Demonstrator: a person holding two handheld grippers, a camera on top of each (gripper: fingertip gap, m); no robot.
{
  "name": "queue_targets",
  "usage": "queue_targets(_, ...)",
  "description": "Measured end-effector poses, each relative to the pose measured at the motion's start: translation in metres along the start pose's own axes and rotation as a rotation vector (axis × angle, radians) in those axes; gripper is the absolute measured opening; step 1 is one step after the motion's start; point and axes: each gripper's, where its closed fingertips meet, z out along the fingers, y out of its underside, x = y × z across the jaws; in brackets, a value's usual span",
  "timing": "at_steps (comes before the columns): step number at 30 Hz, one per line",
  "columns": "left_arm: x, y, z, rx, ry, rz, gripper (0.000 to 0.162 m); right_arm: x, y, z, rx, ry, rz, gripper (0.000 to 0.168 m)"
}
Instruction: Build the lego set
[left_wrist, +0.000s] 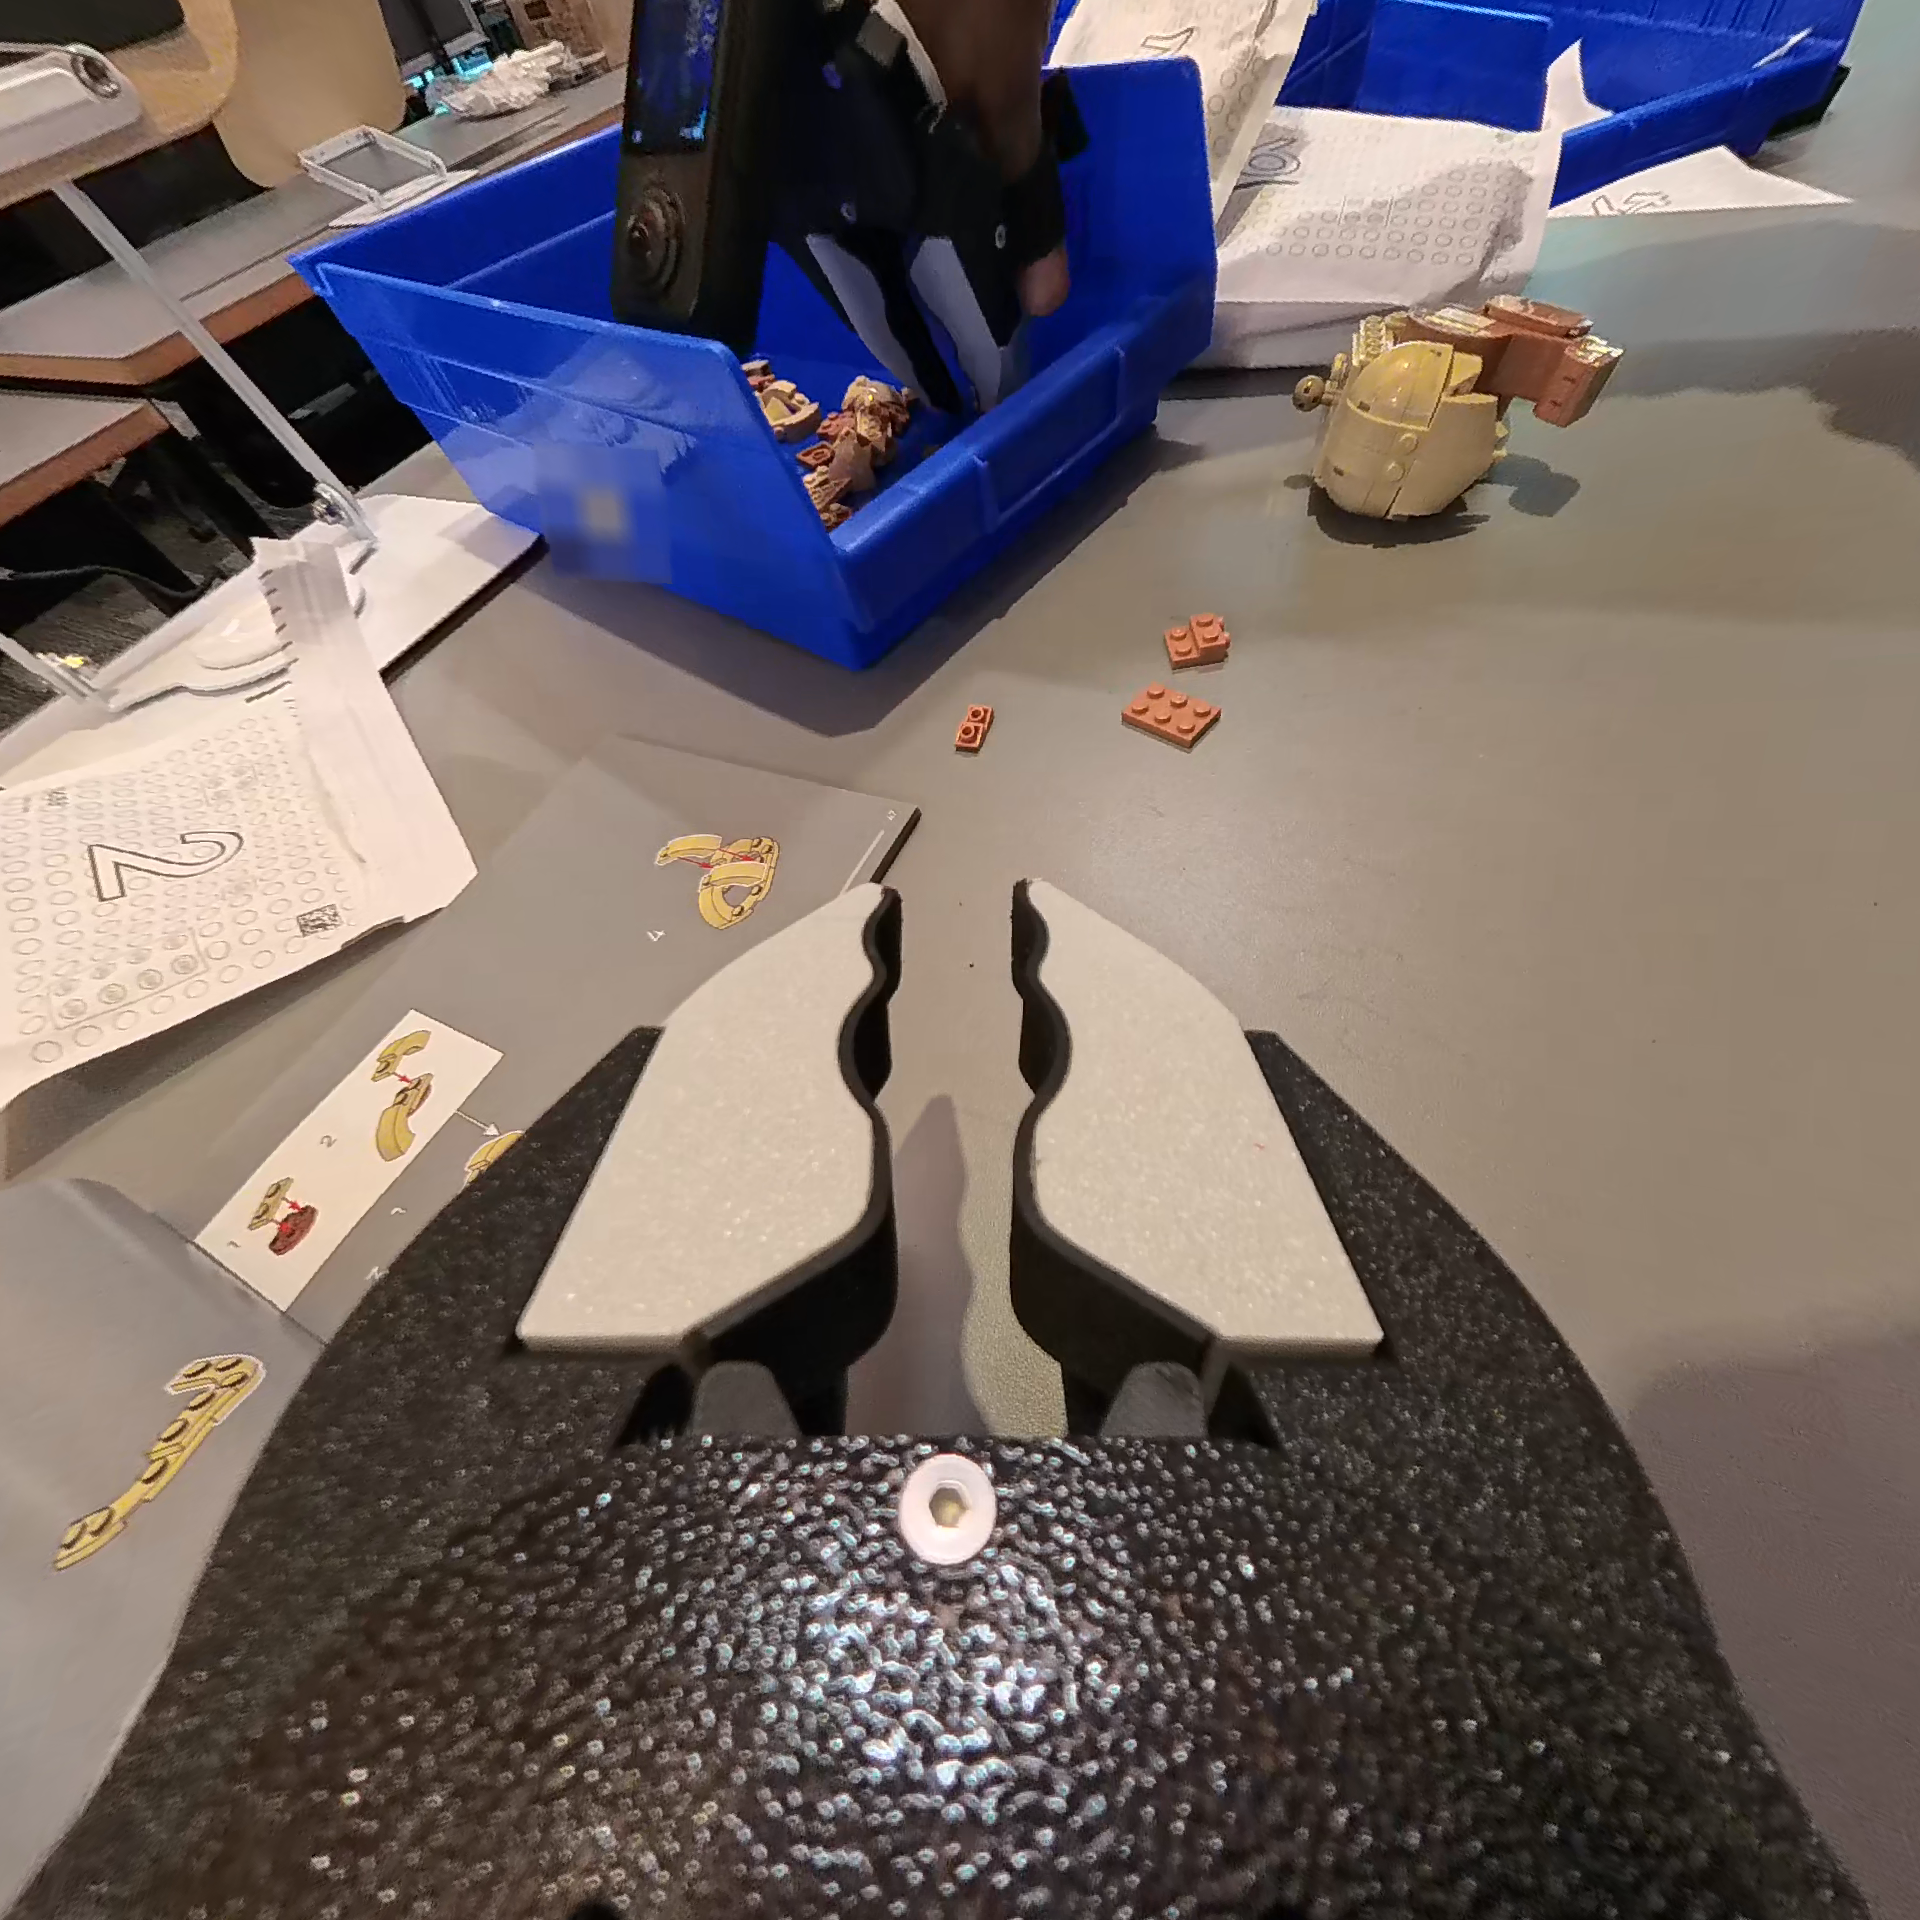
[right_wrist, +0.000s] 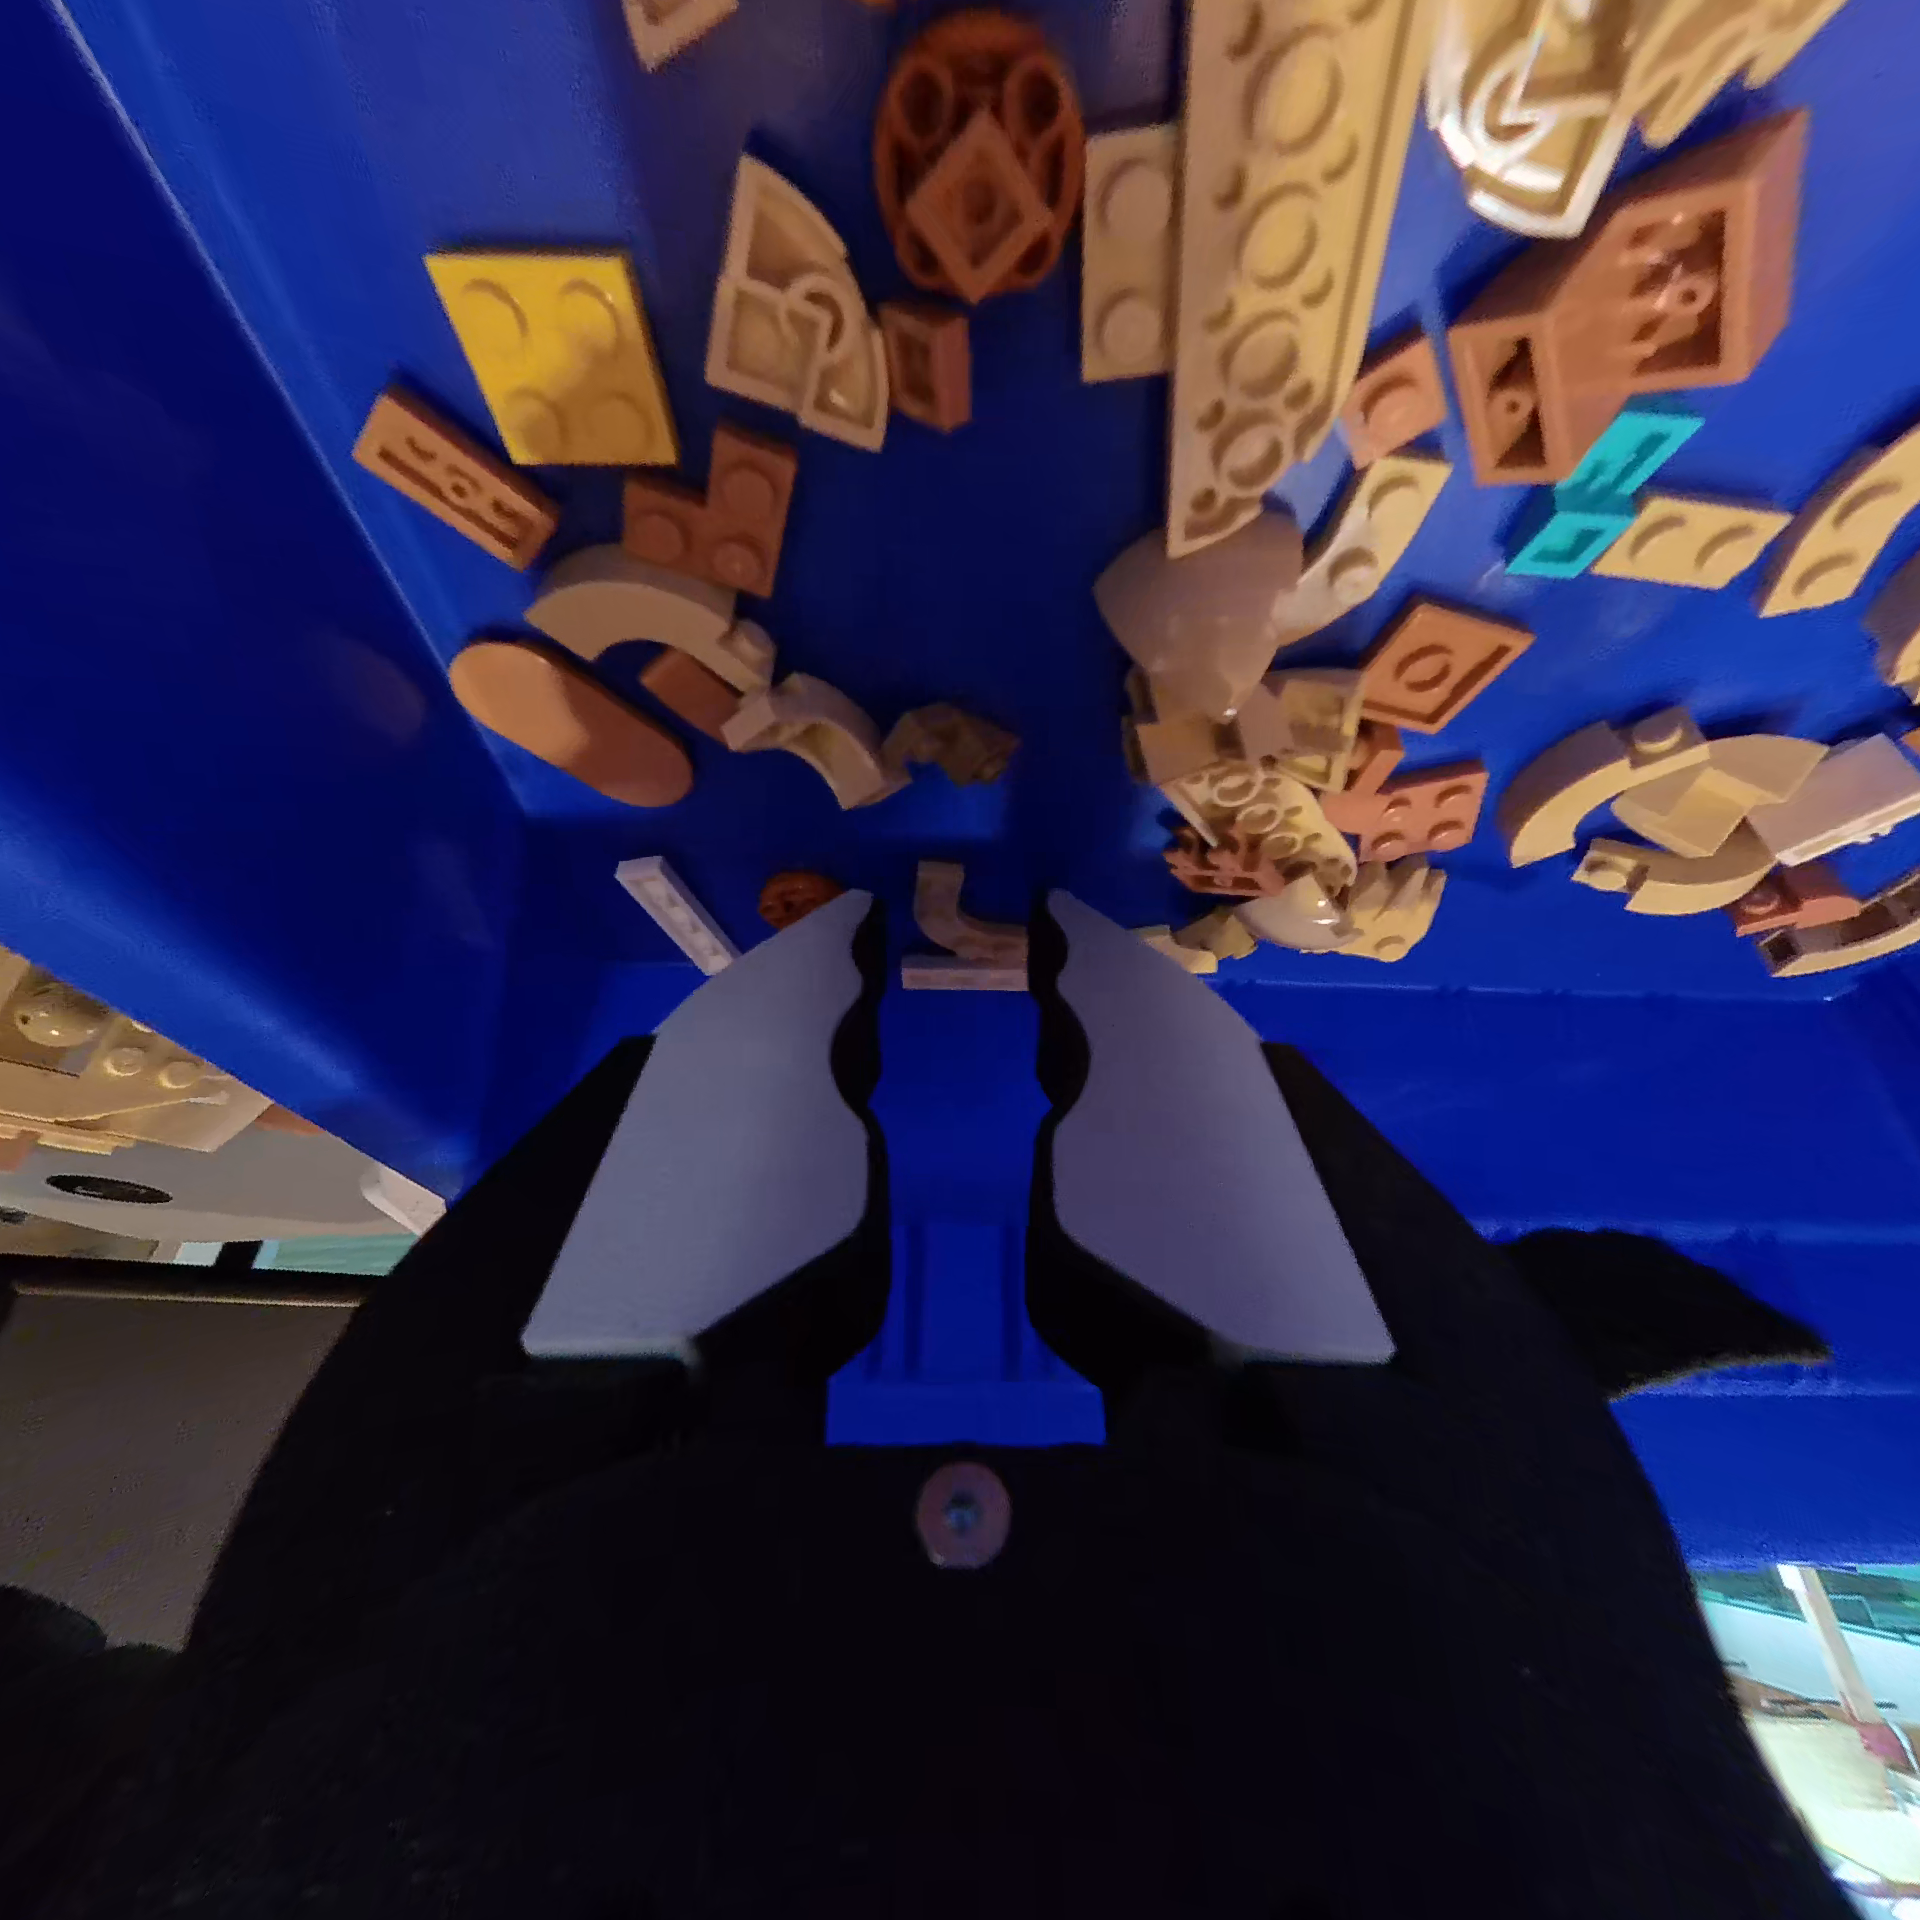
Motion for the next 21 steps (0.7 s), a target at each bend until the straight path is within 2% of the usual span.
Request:
queue_targets(2, 0.000, 0.000, 0.000, -0.001, 0.000, -0.003, 0.020, -0.001, 0.001, 0.000, -0.002, -0.009, 0.007, 0.010)
queue_targets(8, -0.001, 0.000, 0.000, 0.001, -0.001, -0.005, 0.020, -0.001, -0.002, -0.004, 0.060, 0.009, 0.022, 0.009)
queue_targets(13, -0.001, 0.000, -0.001, 0.003, -0.002, -0.012, 0.020, -0.008, -0.013, -0.040, 0.258, 0.071, 0.025, 0.008)
queue_targets(18, -0.002, 0.000, -0.001, 0.005, -0.002, -0.016, 0.020, -0.080, -0.051, -0.107, 0.625, 0.003, -0.068, 0.008)
queue_targets(21, -0.002, 0.000, 0.000, -0.002, -0.003, -0.014, 0.020, -0.137, -0.077, -0.131, 0.719, -0.058, -0.146, 0.008)
